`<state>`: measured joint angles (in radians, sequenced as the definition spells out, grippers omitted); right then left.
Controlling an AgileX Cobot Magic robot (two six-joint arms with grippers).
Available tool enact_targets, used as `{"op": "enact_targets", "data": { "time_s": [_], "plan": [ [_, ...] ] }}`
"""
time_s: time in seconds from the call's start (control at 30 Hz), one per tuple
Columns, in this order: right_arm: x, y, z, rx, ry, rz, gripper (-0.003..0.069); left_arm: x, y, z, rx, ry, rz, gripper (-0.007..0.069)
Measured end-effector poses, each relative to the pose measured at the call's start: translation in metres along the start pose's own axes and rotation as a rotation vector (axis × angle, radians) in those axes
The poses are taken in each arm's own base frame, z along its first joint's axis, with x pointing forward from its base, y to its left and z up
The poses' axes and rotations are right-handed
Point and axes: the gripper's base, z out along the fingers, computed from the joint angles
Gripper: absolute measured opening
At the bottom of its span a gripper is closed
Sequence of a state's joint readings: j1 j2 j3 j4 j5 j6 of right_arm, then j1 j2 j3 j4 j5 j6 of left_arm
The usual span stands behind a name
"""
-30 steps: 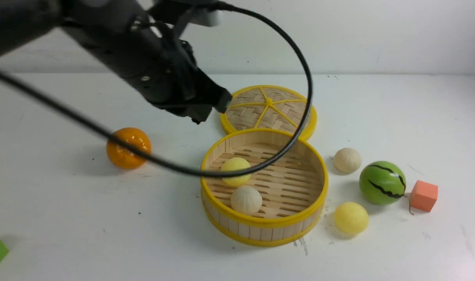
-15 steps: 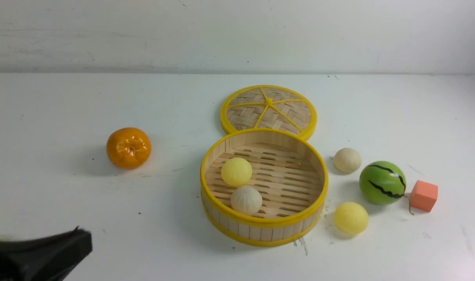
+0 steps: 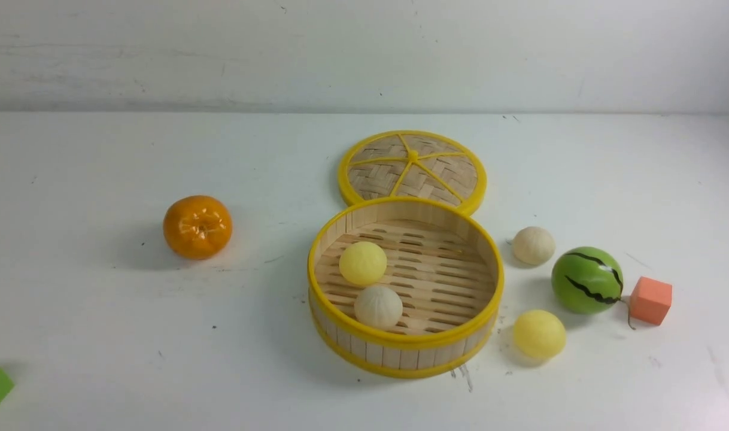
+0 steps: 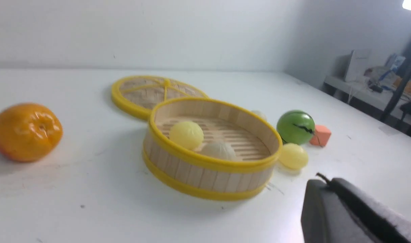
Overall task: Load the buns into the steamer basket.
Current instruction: Use the right arm to grab a steamed stuffed bun
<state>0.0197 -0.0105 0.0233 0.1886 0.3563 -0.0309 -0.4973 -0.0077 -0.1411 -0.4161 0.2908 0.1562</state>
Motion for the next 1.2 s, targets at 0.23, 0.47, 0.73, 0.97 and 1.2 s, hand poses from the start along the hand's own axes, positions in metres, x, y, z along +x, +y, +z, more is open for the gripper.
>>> {"op": "enact_targets", "data": {
  "time_s": [0.23, 0.47, 0.73, 0.97, 1.2],
  "plan": [
    [-0.014, 0.006, -0.001, -0.120, -0.144, 0.579, 0.0239, 0.008, -0.001, 0.003, 0.015, 0.103, -0.031, -0.0013],
    [-0.056, 0.025, -0.010, -0.201, -0.012, 0.589, 0.0239, 0.011, -0.002, 0.003, 0.019, 0.130, -0.033, -0.0013],
    [-0.142, 0.046, 0.051, -0.214, 0.577, 0.174, 0.0235, 0.011, -0.002, 0.003, 0.020, 0.138, -0.034, -0.0013],
    [-0.148, 0.060, 0.148, -0.273, 0.926, 0.099, 0.0129, 0.014, -0.003, 0.002, 0.027, 0.174, -0.034, -0.0013],
    [-0.135, 0.091, 0.207, -0.219, 0.998, -0.056, 0.0076, 0.015, -0.003, 0.002, 0.027, 0.175, -0.034, -0.0013]
  ]
}}
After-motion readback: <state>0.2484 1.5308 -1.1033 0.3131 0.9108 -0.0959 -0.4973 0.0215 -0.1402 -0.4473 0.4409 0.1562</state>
